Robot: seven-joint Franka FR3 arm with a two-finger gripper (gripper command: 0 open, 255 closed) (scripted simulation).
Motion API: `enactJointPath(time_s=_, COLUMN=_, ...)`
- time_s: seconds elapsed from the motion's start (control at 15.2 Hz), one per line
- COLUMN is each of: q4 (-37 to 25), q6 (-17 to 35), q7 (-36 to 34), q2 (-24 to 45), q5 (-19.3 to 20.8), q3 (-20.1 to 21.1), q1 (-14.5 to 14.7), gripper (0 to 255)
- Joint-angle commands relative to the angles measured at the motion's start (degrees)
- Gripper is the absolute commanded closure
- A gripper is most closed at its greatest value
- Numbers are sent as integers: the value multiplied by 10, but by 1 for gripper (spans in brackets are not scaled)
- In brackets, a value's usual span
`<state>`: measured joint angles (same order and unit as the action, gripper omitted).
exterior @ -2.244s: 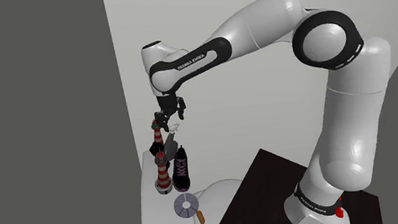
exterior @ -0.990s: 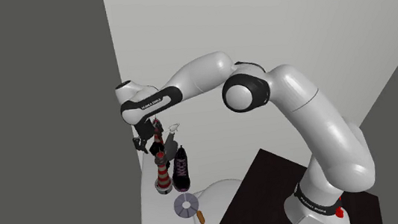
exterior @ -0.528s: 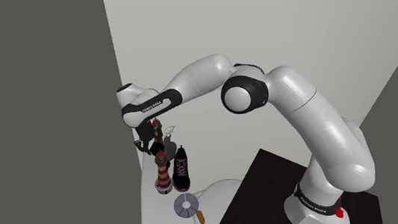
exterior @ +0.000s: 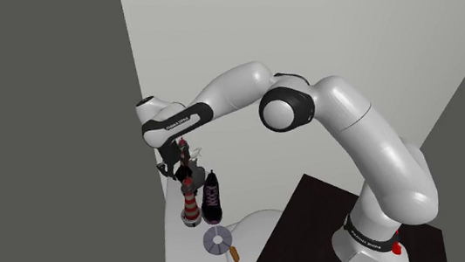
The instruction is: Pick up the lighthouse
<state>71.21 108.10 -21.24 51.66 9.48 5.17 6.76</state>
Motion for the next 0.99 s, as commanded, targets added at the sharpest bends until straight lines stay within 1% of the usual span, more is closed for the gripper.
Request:
enactJointPath(time_s=0.0, q4=-1, q6=-9, q7=0, q2=-8, q5=-1, q3=1, q1=0, gripper=255)
enactJointPath(time_s=0.79, q4=-15, q6=-69, q7=7, q2=-54, q5=-5, q3=4, q1=0, gripper=255)
enactJointPath(time_s=0.92, q4=-16, q6=-70, q7=7, q2=-55, q5=-5, q3=4, q1=0, gripper=255)
